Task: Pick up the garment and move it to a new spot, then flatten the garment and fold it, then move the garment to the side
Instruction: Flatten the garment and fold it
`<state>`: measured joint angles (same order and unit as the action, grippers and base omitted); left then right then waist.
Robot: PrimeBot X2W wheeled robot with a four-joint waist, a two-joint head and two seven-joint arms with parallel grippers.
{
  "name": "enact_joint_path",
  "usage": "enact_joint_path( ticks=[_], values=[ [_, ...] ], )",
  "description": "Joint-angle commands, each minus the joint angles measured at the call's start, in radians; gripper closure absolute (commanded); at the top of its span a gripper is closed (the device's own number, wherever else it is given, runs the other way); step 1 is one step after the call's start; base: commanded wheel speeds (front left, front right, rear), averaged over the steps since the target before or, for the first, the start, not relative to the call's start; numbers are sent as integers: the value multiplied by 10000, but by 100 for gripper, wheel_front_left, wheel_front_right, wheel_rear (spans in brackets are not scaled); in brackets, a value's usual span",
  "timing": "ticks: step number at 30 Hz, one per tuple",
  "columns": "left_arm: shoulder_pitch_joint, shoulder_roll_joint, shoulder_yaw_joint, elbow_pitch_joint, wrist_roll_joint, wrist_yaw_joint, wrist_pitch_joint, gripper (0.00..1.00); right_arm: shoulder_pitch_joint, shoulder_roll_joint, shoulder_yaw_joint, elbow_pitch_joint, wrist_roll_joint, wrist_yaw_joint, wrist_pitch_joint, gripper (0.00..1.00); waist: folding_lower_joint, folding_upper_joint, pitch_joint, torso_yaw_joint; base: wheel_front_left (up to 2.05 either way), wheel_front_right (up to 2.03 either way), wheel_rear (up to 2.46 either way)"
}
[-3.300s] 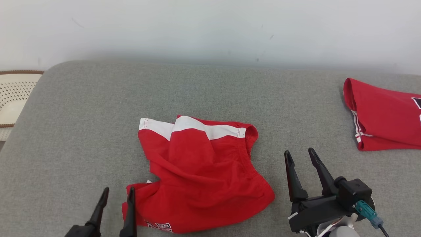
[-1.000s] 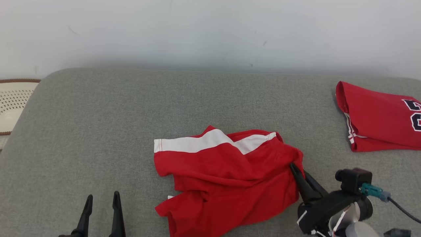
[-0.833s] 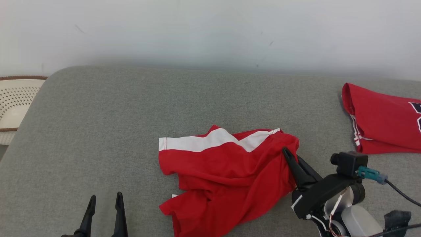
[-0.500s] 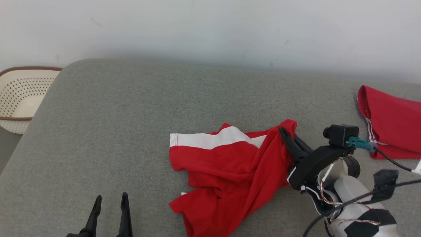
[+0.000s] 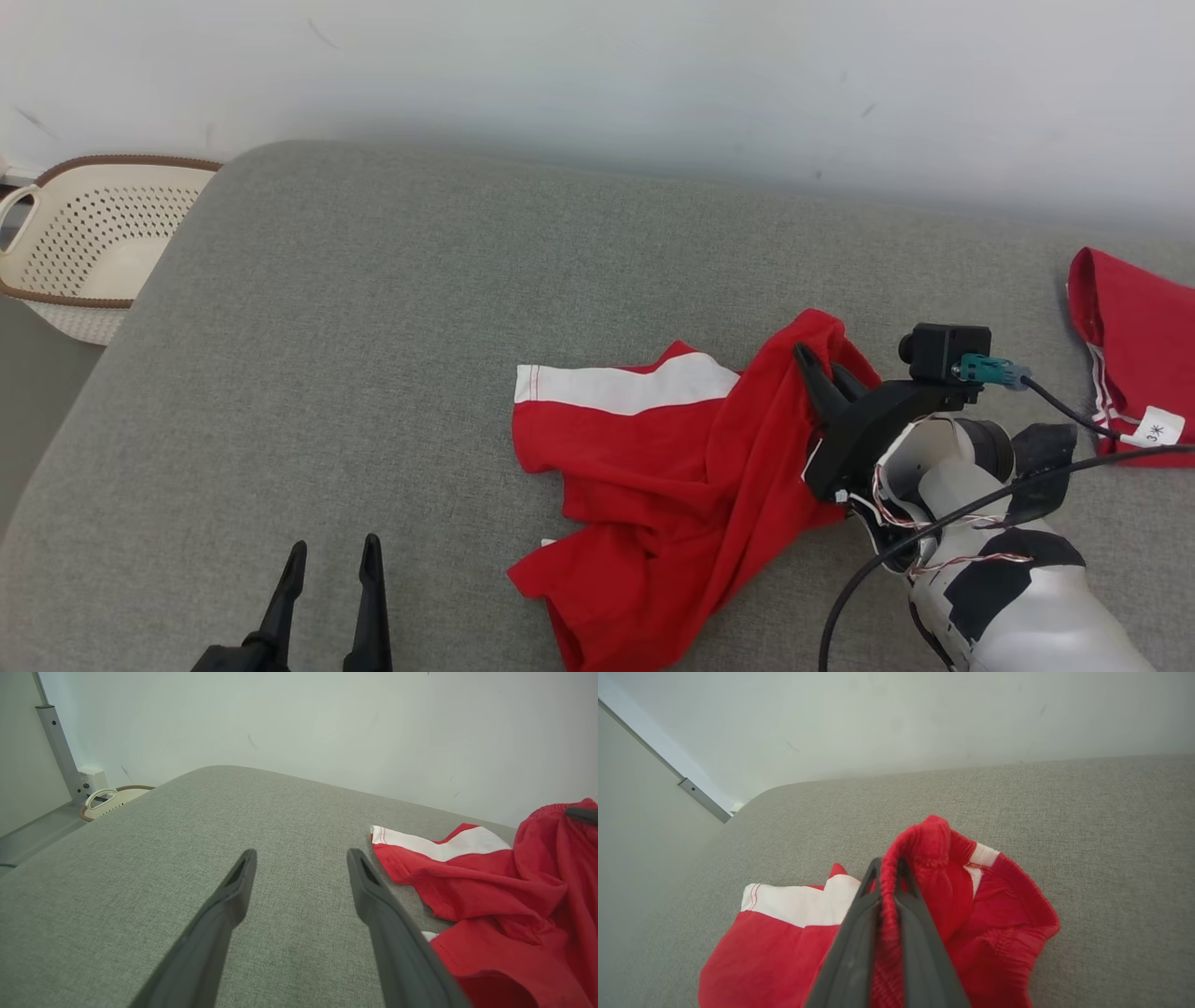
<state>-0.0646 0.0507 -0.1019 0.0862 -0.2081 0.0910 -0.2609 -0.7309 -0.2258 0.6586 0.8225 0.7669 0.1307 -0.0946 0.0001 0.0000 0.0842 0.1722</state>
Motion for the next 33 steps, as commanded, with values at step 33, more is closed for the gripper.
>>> enact_joint_path(
  ticks=[33],
  values=[
    [359, 1, 157, -193, -111, 112, -58, 0, 3209, -1582, -1467, -3350, -1102, 1, -1707, 0, -1, 0, -195, -1095, 0, 0, 0]
  ],
)
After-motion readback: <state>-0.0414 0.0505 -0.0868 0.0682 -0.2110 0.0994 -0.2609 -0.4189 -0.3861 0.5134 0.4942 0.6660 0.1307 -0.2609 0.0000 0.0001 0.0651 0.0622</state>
